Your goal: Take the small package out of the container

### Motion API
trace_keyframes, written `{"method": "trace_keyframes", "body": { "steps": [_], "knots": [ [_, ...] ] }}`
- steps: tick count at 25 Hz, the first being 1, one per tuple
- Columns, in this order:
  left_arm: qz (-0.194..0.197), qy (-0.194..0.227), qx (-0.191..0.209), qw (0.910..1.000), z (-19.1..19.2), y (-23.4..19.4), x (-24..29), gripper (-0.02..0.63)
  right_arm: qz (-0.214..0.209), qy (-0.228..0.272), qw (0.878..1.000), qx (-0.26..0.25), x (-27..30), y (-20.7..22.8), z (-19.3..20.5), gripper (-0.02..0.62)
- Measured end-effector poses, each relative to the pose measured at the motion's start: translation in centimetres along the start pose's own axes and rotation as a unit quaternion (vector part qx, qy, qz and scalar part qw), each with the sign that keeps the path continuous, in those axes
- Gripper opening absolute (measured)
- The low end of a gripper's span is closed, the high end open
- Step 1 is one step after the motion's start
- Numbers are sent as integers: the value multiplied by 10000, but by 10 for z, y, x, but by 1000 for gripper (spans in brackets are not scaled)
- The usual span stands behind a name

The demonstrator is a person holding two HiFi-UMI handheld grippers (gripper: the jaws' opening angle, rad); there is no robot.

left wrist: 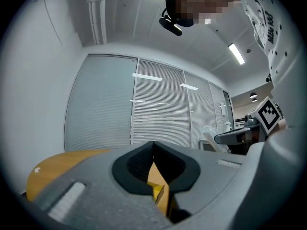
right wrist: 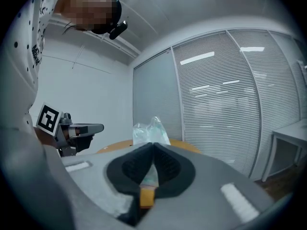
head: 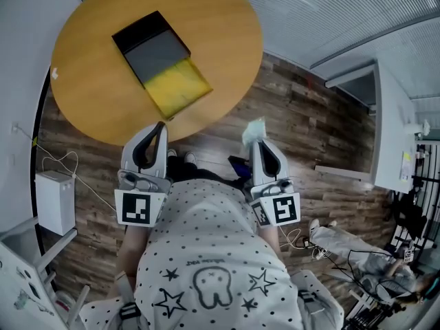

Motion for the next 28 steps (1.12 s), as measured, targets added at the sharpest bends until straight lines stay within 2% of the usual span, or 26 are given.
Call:
{"method": "trace_keyframes", "body": {
  "steps": [16,28],
  "knots": [
    [-162,4,100,9998,3,-6,-2,9,-83,64,9999,-5,4,0,2,3],
    [-114,15,37,9999,5,-4,-3,9,-119,38,9999,-2,3,0,5,3]
  ]
}}
Point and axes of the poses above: the fingertips, and each gripper's own axes: x forward along the fingers, y to its right, z out of its underside, the point moved 7 cm from there along -x, backward along the fingers, and after that the axes turned 12 degrees about -z, right-handed, at the moved point
